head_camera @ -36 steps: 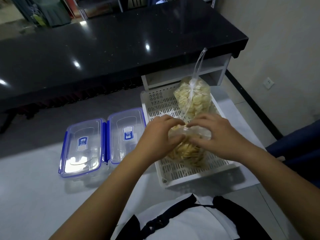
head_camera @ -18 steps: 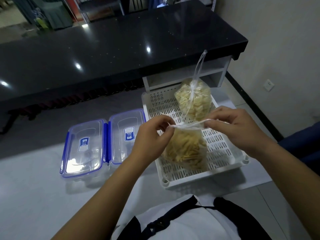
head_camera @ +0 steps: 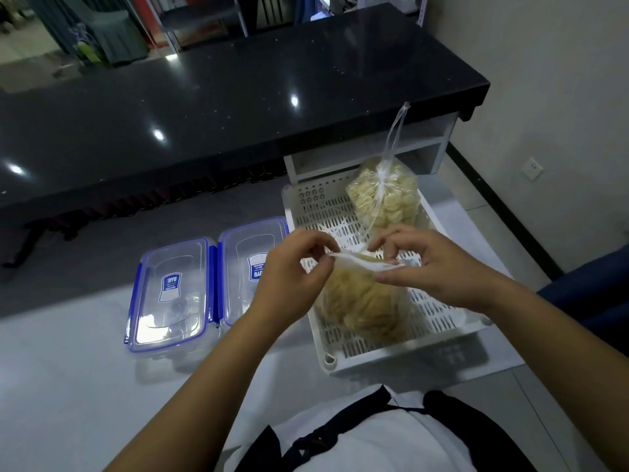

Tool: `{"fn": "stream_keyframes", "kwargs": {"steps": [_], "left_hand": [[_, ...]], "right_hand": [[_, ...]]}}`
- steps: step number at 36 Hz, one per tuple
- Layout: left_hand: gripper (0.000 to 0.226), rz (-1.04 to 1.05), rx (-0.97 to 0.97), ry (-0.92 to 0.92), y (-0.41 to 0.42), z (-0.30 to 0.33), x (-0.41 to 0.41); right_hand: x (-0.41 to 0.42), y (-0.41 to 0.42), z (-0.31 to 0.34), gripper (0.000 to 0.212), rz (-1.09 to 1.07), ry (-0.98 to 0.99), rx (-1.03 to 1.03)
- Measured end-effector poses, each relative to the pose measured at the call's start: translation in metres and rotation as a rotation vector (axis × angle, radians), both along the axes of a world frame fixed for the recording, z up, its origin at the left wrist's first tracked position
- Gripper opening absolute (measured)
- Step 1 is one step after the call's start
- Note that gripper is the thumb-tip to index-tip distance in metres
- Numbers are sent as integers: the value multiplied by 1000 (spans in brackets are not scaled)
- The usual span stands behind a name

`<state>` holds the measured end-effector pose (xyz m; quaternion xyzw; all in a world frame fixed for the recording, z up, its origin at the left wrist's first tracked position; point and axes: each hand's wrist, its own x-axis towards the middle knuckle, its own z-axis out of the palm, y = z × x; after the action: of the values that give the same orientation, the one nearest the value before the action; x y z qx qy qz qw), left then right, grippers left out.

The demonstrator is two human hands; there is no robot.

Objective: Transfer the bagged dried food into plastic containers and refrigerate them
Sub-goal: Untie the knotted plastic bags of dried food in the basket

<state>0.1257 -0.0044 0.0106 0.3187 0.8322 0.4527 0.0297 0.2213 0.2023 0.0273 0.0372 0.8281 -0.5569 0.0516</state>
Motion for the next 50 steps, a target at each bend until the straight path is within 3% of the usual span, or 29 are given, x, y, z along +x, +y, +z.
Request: {"fn": "stream_keyframes", "kwargs": {"steps": [3, 14, 16, 19, 23, 25, 28, 31, 36, 39, 42, 46, 48, 50], "left_hand": [[18, 86, 49, -64, -10, -6, 0], [37, 336, 202, -140, -8, -7, -2], [39, 301, 179, -100, -6, -3, -2], [33, 165, 67, 19, -2, 5, -3], [17, -23, -78, 87, 8, 24, -15], [19, -49, -66, -23, 11, 35, -21], [25, 46, 173, -331, 6, 51, -31], [27, 114, 383, -573, -10, 59, -41], [10, -23, 472, -792, -31, 61, -39], [30, -131, 504, -919, -38, 67, -33], [56, -212, 553, -929, -38, 76, -28], [83, -313, 580, -887, -34, 86, -24], [79, -336, 568, -845, -31, 91, -18], [85, -374, 566, -830, -29, 95, -9]], "right_hand": [[7, 1, 0, 28, 3, -35, -141], [12, 11, -7, 28, -220, 162, -28], [12, 11, -8, 18, -247, 191, -36], [7, 6, -4, 27, -210, 180, 41], [-2, -2, 10, 23, -104, 129, 158], [-3, 0, 20, 21, -44, 75, 141], [2, 12, 34, 27, 59, 17, 42], [14, 30, 38, 12, 103, -43, -79], [35, 52, 44, 27, 64, -12, -405], [44, 55, 58, 19, 38, -13, -523], [43, 56, 58, 35, -136, 40, -195], [28, 50, 52, 28, -485, 362, 417], [24, 47, 52, 29, -571, 470, 454], [24, 40, 60, 21, -613, 518, 257]]}}
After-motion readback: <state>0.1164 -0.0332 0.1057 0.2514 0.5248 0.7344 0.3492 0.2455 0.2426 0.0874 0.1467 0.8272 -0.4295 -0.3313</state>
